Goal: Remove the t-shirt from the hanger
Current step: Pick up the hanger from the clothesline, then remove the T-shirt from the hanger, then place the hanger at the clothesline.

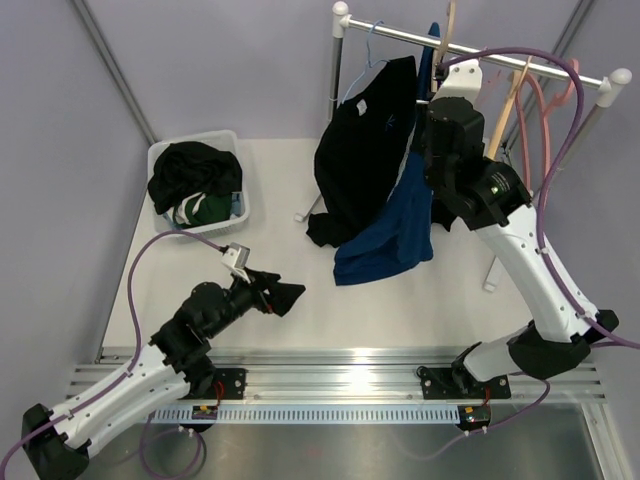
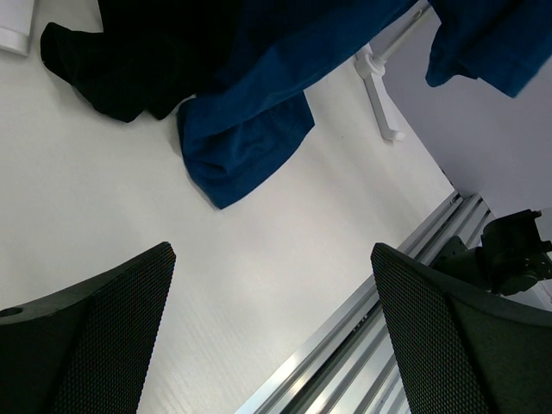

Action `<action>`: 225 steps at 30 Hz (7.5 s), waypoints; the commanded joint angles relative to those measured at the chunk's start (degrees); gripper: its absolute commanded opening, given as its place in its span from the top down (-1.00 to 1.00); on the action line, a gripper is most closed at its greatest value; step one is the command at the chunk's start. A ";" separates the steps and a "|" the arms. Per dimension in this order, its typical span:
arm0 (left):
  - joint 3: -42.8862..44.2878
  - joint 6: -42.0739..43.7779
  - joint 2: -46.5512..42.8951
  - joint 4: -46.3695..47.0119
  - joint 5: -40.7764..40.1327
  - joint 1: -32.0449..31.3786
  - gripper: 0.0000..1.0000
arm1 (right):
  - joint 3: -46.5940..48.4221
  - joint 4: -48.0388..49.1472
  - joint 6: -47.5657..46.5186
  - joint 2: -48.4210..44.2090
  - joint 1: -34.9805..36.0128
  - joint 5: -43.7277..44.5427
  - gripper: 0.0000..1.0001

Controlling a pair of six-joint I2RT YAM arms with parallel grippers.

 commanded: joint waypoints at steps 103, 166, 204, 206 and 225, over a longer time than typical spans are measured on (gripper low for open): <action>55.62 11.87 14.42 -19.68 27.97 -0.18 1.00 | -40.72 -0.93 -1.52 -37.69 -0.35 -80.60 -0.99; 42.35 2.57 8.59 32.58 10.73 -0.10 1.00 | -31.67 8.38 9.02 -8.35 -4.21 -64.33 1.00; 40.07 4.93 15.55 53.96 16.70 -0.18 1.00 | -24.21 2.68 4.11 2.90 -5.18 -65.57 1.00; 40.59 5.02 17.48 54.32 17.32 -0.18 1.00 | -23.84 1.10 2.70 5.54 -5.18 -63.74 1.00; 33.66 13.01 11.00 38.69 20.84 -0.10 1.00 | -27.25 0.29 4.54 6.26 -5.18 -45.67 0.97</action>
